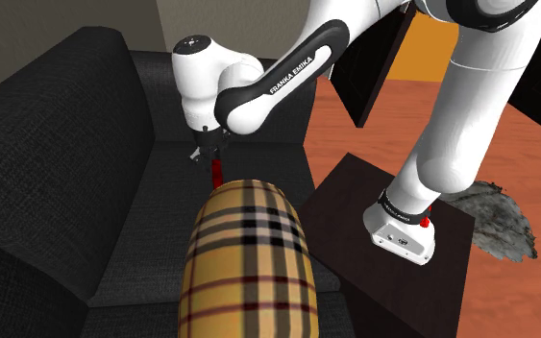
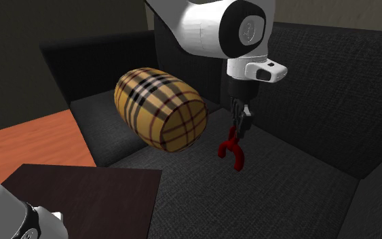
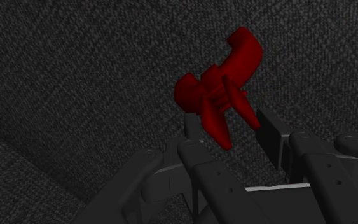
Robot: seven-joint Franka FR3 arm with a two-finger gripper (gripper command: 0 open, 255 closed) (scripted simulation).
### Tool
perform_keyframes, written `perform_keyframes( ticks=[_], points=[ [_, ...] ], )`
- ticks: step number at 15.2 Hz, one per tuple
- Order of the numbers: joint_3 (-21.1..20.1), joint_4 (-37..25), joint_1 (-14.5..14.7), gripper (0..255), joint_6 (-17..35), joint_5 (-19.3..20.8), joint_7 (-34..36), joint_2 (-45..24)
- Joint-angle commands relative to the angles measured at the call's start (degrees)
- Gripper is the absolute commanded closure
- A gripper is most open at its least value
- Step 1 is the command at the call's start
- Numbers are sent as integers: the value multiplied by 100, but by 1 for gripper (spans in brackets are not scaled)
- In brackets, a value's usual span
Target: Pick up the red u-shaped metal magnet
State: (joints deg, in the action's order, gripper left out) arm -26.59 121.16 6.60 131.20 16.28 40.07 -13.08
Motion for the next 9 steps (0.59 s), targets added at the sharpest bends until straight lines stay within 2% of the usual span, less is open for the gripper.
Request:
perform_keyframes(
  ticks=[1,9],
  points=[
    [1,1,3,255,5,6,6,-6],
    [-11,-6,-19,255,-55,-46,-46,60]
  ],
)
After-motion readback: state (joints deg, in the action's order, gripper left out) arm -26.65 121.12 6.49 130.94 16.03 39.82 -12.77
